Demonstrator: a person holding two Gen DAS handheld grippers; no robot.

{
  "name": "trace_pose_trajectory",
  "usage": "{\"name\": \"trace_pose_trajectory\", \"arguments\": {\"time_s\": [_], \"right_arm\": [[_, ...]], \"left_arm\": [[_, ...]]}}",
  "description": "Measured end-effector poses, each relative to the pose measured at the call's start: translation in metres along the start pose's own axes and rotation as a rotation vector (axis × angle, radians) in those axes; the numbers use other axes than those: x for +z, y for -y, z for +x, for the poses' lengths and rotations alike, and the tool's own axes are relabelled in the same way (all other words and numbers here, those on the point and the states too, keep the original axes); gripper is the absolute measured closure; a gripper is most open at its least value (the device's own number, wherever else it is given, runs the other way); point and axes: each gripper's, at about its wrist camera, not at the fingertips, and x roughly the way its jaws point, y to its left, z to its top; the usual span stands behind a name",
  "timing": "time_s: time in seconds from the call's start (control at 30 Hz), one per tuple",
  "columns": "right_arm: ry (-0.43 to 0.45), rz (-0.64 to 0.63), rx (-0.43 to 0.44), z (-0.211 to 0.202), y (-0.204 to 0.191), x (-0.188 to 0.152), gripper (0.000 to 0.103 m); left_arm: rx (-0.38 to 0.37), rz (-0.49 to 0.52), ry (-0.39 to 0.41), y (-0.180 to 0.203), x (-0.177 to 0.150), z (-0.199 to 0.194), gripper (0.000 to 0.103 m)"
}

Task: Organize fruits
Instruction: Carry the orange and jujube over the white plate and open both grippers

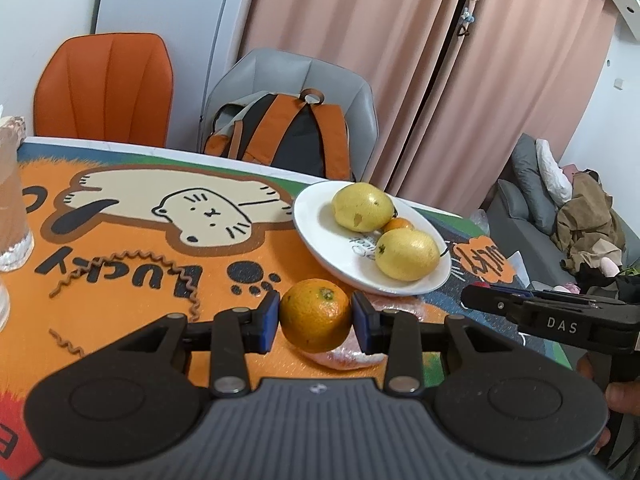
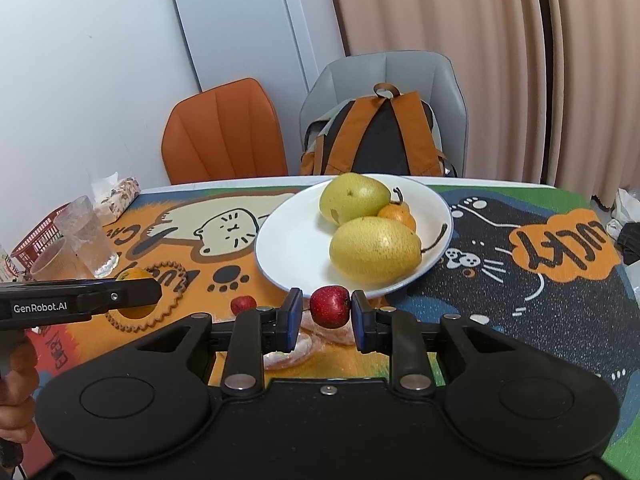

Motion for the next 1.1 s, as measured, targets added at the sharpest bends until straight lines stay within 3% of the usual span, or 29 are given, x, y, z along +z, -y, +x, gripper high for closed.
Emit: {"name": "trace_pose_trajectory", "arguments": {"time_s": [0.53, 1.03, 1.1], "right_arm": [[0.016, 0.024, 0.023, 0.020, -0.004, 0.020, 0.079], [-0.027, 0.032, 0.048, 0.062, -0.011, 0.031, 0.078], [-0.034, 0.043, 0.053, 0.067, -0.011, 0.032, 0.072]], "left_arm": [[-0.010, 0.006, 0.002, 0.005, 0.017, 0.020, 0.066], [-0.006, -0.020, -0.020, -0.010, 0.029, 0.048, 0.066], [-0.004, -0.023, -0.024, -0.013, 0.030, 0.051, 0.066]]}}
